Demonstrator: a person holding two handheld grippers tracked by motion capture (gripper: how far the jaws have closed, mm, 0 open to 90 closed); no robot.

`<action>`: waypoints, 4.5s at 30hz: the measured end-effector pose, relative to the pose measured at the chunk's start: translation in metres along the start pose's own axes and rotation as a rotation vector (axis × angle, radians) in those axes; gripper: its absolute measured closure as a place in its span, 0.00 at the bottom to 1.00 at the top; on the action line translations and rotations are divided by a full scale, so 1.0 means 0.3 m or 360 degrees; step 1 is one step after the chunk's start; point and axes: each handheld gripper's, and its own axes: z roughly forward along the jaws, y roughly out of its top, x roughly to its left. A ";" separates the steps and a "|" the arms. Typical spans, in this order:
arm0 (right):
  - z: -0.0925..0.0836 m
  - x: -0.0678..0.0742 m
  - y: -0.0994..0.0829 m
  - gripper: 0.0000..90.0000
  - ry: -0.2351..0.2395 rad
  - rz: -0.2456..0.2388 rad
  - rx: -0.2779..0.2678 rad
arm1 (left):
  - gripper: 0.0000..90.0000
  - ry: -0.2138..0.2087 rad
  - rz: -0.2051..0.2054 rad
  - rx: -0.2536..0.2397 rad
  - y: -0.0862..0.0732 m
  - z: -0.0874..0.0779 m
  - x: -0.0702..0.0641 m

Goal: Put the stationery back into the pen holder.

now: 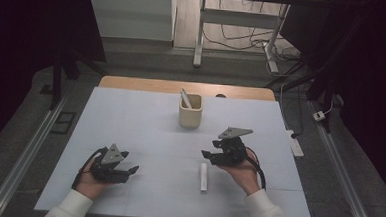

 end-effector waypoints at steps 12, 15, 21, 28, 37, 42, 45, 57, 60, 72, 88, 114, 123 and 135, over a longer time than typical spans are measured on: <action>0.020 0.049 -0.023 0.40 0.0013 -0.0017 0.0167 | 0.38 0.0002 0.0005 0.0001 0.000 0.001 -0.001; 0.029 0.057 -0.029 0.40 0.0005 -0.0005 0.0195 | 0.38 0.0002 0.0005 0.0002 0.000 0.001 -0.001; 0.055 0.063 -0.043 0.39 -0.0017 0.0007 0.0260 | 0.38 0.0002 0.0007 0.0003 0.000 0.001 -0.001; 0.089 0.070 -0.060 0.39 -0.0035 -0.0015 0.0346 | 0.38 0.0002 0.0004 0.0002 0.000 0.000 -0.001; 0.116 0.079 -0.080 0.39 -0.0057 -0.0012 0.0414 | 0.38 0.0002 0.0006 0.0003 -0.001 0.001 -0.001; 0.123 0.085 -0.082 0.41 -0.0060 -0.0002 0.0431 | 0.38 0.0001 0.0005 0.0002 -0.001 0.000 -0.001; 0.124 0.085 -0.083 0.42 -0.0057 0.0006 0.0438 | 0.38 0.0001 0.0006 0.0003 -0.001 0.001 -0.001; 0.140 0.097 -0.087 0.50 -0.0031 0.0030 0.0491 | 0.38 0.0000 0.0007 0.0005 -0.002 0.001 -0.001; 0.141 0.101 -0.084 0.52 -0.0047 0.0027 0.0500 | 0.38 -0.0003 0.0009 0.0007 -0.001 0.001 -0.001; 0.143 0.102 -0.077 0.63 -0.0084 0.0001 0.0517 | 0.38 -0.0001 0.0009 0.0007 -0.002 0.002 0.000; 0.127 0.089 -0.077 0.73 -0.0072 -0.0064 0.0465 | 0.38 -0.0001 0.0009 0.0007 -0.002 0.002 0.000; 0.032 0.054 -0.043 0.75 -0.0020 -0.0006 0.0143 | 0.38 0.0003 0.0006 -0.0002 -0.002 -0.003 0.000; -0.013 0.040 -0.018 0.75 -0.0014 0.0011 -0.0003 | 0.38 0.0006 0.0004 0.0001 -0.002 -0.002 0.000; -0.045 -0.001 0.056 0.74 0.0004 0.0060 -0.0239 | 0.38 0.0013 0.0005 0.0000 -0.001 -0.002 -0.001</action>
